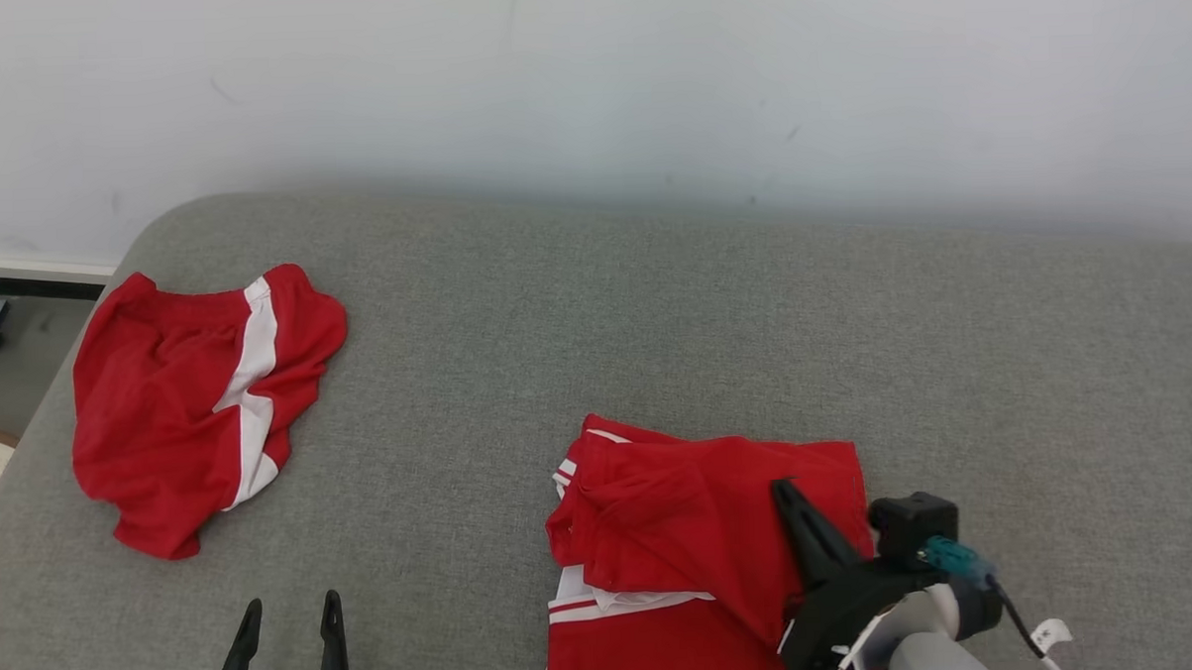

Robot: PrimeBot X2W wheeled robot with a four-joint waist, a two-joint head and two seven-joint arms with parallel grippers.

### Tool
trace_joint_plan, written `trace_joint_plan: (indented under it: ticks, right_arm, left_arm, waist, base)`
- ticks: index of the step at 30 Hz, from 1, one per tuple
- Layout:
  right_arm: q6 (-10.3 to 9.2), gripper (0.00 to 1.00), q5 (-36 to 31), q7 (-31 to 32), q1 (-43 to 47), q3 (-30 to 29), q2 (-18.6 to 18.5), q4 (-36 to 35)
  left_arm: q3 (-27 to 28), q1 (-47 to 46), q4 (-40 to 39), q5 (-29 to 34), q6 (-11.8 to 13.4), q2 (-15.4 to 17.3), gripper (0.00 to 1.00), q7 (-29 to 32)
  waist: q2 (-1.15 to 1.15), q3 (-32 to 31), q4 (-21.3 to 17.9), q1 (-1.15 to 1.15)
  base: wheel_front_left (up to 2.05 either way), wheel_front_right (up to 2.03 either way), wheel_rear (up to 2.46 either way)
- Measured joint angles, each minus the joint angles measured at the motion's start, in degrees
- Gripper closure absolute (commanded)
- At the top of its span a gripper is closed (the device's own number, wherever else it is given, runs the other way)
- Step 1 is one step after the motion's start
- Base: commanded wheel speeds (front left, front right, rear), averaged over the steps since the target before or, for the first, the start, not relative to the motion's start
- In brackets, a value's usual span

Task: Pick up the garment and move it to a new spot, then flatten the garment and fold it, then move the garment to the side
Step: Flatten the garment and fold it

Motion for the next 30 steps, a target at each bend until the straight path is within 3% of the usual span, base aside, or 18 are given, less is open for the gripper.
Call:
trace_joint_plan:
  ticks: [8, 19, 24, 30]
  right_arm:
    - [0.0, 1.0, 3.87, 0.0, 1.25, 8.62, 0.48, -1.4]
    - [0.0, 1.0, 13.89, 0.0, 2.82, 26.55, 0.62, -2.23]
    - [0.0, 1.0, 15.47, 0.0, 1.41, 24.8, 0.62, -4.01]
    - [0.0, 1.0, 12.67, 0.0, 1.47, 15.49, 0.58, -10.23]
  left_arm:
    - [-0.53, -0.37, 0.3, -0.51, 0.0, 0.01, 0.0, 0.0]
    - [-0.73, -0.47, 0.69, -0.93, 0.0, 0.05, 0.0, 0.0]
    - [-0.42, -0.47, 0.54, -0.98, 0.0, 0.03, 0.0, 0.01]
    - [0.25, -0.09, 0.16, -0.98, 0.0, 0.01, 0.0, 0.01]
  waist:
    - [0.0, 0.03, 1.22, 0.0]
    - [0.0, -0.2, 2.06, 0.0]
    - [-0.01, -0.24, 1.56, 0.0]
    - [0.0, -0.65, 0.26, 0.0]
  base:
    - [0.0, 0.0, 0.0]
    - [0.0, 0.0, 0.0]
    - [0.0, 0.0, 0.0]
    - [0.0, 0.0, 0.0]
